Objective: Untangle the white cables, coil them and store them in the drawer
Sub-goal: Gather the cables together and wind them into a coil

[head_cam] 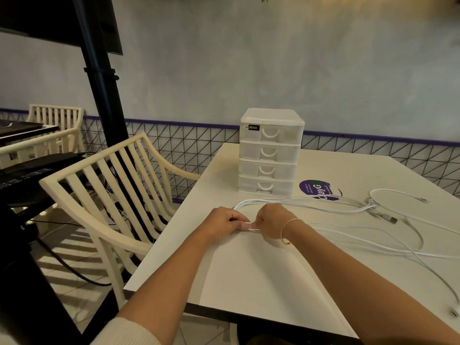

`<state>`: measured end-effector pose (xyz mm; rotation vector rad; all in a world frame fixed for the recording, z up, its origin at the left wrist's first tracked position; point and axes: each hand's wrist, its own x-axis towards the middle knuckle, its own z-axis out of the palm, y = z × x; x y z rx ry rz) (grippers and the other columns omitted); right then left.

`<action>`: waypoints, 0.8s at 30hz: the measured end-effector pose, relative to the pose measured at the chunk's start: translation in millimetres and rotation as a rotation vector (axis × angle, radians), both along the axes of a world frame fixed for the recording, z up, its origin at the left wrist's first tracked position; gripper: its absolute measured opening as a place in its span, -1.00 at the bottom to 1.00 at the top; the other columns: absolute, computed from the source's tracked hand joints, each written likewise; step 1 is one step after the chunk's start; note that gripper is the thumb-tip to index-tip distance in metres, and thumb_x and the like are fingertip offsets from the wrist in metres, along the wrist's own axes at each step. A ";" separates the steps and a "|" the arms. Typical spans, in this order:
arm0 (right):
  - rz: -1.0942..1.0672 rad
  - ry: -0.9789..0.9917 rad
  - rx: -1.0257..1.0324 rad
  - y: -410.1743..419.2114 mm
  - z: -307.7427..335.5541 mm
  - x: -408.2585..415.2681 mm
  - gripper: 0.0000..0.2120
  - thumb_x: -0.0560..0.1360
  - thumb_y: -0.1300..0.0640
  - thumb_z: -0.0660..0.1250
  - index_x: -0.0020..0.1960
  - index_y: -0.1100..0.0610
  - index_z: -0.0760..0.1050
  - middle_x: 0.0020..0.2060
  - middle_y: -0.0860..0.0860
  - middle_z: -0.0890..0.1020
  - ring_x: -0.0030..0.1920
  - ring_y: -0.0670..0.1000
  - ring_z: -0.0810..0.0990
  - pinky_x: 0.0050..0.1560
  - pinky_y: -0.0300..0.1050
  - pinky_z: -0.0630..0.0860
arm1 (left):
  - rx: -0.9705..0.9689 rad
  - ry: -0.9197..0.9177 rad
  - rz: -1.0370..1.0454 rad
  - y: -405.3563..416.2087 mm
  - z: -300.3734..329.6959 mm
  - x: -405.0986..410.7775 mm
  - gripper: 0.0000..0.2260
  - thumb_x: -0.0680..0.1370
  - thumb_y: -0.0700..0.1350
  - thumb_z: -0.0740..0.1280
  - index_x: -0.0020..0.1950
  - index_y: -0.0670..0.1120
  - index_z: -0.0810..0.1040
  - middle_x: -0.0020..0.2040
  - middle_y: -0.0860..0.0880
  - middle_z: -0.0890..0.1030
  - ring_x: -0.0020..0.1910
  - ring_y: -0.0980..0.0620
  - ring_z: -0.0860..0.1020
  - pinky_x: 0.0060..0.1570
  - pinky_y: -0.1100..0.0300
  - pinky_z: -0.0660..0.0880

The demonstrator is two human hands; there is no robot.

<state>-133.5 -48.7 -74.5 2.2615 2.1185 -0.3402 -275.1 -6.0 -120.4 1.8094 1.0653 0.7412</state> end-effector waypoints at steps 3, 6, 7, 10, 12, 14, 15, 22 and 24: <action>0.041 0.068 0.001 -10.7 -5.1 1.9 -0.69 0.57 -0.03 0.15 -0.12 0.15 0.55 -0.08 0.11 0.59 -0.10 0.04 0.47 -0.13 -0.16 0.39 | -0.039 -0.056 0.020 -2.5 0.1 1.6 -0.86 0.47 -0.37 0.37 0.00 -0.28 0.64 -0.25 0.02 0.61 -0.32 0.28 0.55 -0.23 0.52 0.45; 0.132 0.103 -0.007 -17.2 -4.9 6.1 -0.70 0.55 0.00 0.19 -0.33 0.06 0.43 -0.07 0.09 0.66 -0.05 0.05 0.54 0.06 -0.09 0.45 | -0.054 -0.071 0.002 -3.3 0.1 1.1 -0.86 0.47 -0.39 0.35 -0.02 -0.28 0.64 -0.24 -0.01 0.62 -0.31 0.25 0.56 -0.17 0.47 0.49; 0.153 0.101 -0.026 -16.7 -3.8 7.8 -0.69 0.54 0.01 0.19 -0.36 0.06 0.40 -0.12 0.08 0.67 -0.06 0.04 0.54 0.07 -0.10 0.44 | -0.050 -0.066 -0.005 -3.4 0.4 0.8 -0.87 0.47 -0.39 0.35 -0.03 -0.26 0.65 -0.24 0.00 0.61 -0.30 0.23 0.56 -0.16 0.46 0.49; 0.191 0.040 -0.059 -12.4 0.9 12.6 -0.70 0.56 0.02 0.19 -0.33 0.04 0.43 -0.18 0.02 0.60 -0.07 0.00 0.48 0.03 -0.14 0.39 | -0.002 0.002 -0.017 -3.3 1.3 0.9 -0.88 0.48 -0.33 0.37 -0.03 -0.22 0.66 -0.23 0.05 0.60 -0.24 0.20 0.52 -0.18 0.50 0.42; 0.187 -0.066 -0.033 -8.1 3.7 12.6 -0.76 0.57 0.00 0.16 -0.09 0.08 0.54 -0.01 0.04 0.58 0.07 0.05 0.48 0.04 -0.11 0.38 | 0.011 0.023 -0.019 -3.8 2.0 0.9 -0.88 0.49 -0.31 0.37 -0.01 -0.22 0.66 -0.22 0.05 0.58 -0.25 0.21 0.49 -0.24 0.53 0.39; 0.161 -0.107 0.010 -3.8 4.1 8.5 -0.72 0.58 -0.02 0.14 0.11 0.09 0.54 0.11 0.03 0.56 0.16 0.06 0.47 0.03 -0.11 0.38 | 0.006 0.010 -0.009 -2.9 1.0 -0.3 -0.90 0.49 -0.30 0.37 -0.04 -0.21 0.66 -0.23 0.05 0.59 -0.26 0.21 0.50 -0.24 0.51 0.41; 0.143 -0.100 0.024 -2.1 3.4 6.4 -0.71 0.58 -0.03 0.14 0.13 0.08 0.53 0.12 0.04 0.56 0.17 0.07 0.47 0.02 -0.11 0.38 | 0.005 0.003 -0.003 -2.7 0.5 -1.1 -0.91 0.48 -0.30 0.38 -0.06 -0.20 0.66 -0.23 0.05 0.59 -0.25 0.20 0.52 -0.22 0.49 0.42; 0.202 -0.048 0.041 -16.4 -9.9 5.1 -0.62 0.56 0.00 0.15 -0.41 0.04 0.22 -0.37 -0.06 0.36 -0.11 0.04 0.34 -0.13 -0.15 0.24 | 0.033 0.042 -0.041 -0.9 1.0 -2.3 -0.89 0.47 -0.30 0.38 -0.15 -0.12 0.66 -0.19 0.01 0.61 -0.16 0.11 0.54 -0.04 0.29 0.46; 0.200 0.002 0.007 -13.6 -6.5 11.6 -0.70 0.56 0.00 0.17 -0.33 0.04 0.39 -0.29 -0.06 0.47 -0.07 0.07 0.39 -0.08 -0.12 0.32 | 0.039 0.063 -0.042 -1.8 0.8 -1.7 -0.90 0.48 -0.28 0.38 -0.13 -0.11 0.66 -0.18 0.02 0.60 -0.17 0.12 0.52 -0.07 0.32 0.44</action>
